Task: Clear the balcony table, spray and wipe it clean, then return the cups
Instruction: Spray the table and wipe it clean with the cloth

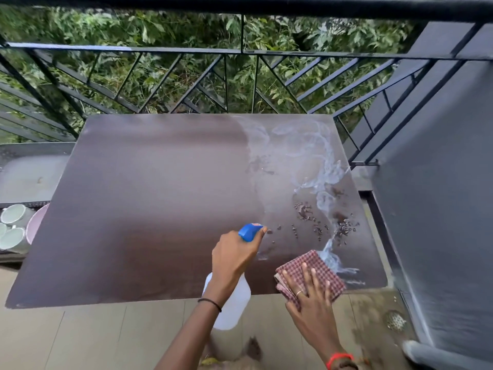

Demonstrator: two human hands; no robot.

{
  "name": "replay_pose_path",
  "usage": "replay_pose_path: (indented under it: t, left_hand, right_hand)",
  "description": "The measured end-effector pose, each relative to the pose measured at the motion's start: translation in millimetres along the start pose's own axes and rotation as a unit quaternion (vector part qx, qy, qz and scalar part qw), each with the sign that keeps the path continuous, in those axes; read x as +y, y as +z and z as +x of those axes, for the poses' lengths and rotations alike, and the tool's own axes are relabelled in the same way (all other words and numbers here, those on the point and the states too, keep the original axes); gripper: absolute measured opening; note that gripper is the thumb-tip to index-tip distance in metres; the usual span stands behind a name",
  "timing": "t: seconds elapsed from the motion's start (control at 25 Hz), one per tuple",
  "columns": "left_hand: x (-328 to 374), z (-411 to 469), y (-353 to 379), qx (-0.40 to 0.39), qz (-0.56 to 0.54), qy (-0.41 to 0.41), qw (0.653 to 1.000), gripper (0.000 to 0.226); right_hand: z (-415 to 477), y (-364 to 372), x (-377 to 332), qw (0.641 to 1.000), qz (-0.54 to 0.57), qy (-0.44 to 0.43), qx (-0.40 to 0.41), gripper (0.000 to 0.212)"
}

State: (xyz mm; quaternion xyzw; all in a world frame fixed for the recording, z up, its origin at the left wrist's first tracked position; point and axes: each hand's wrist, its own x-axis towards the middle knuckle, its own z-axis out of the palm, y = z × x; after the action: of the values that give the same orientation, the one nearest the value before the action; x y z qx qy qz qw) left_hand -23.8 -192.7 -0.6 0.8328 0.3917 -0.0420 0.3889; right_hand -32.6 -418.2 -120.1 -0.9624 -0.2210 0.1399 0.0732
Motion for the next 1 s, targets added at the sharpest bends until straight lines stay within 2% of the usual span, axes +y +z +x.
replay_pose_path:
  t: [0.12,0.24,0.52,0.64,0.76,0.88,1.0]
  left_hand:
    - [-2,-3,1,-0.021,-0.036,0.003,0.999,0.036]
    - [-6,-3,-2,-0.005,-0.051,-0.004,0.999,0.033]
    - [-21,4,-9,0.041,-0.064,-0.035,0.997,0.045]
    - [-21,8,-10,0.057,-0.077,-0.059,0.994,0.055]
    - [-15,14,-8,0.06,-0.079,-0.068,0.993,0.064]
    - [-7,21,-7,0.048,-0.074,-0.05,0.995,0.075]
    - [1,34,-10,0.054,-0.06,-0.044,0.996,0.071]
  right_hand:
    - [7,-4,14,1.0,0.005,-0.016,0.008,0.07]
    - [22,-17,28,1.0,-0.008,-0.012,-0.026,0.06]
    - [110,-38,-15,1.0,0.012,-0.012,-0.012,0.068]
    - [118,-33,-53,0.997,0.021,-0.066,-0.031,0.065]
    - [92,-15,-75,0.987,0.011,-0.154,-0.041,0.066]
    - [53,-1,-61,0.976,-0.014,-0.217,-0.027,0.066]
    - [35,-5,-11,0.981,-0.002,-0.196,-0.011,0.074]
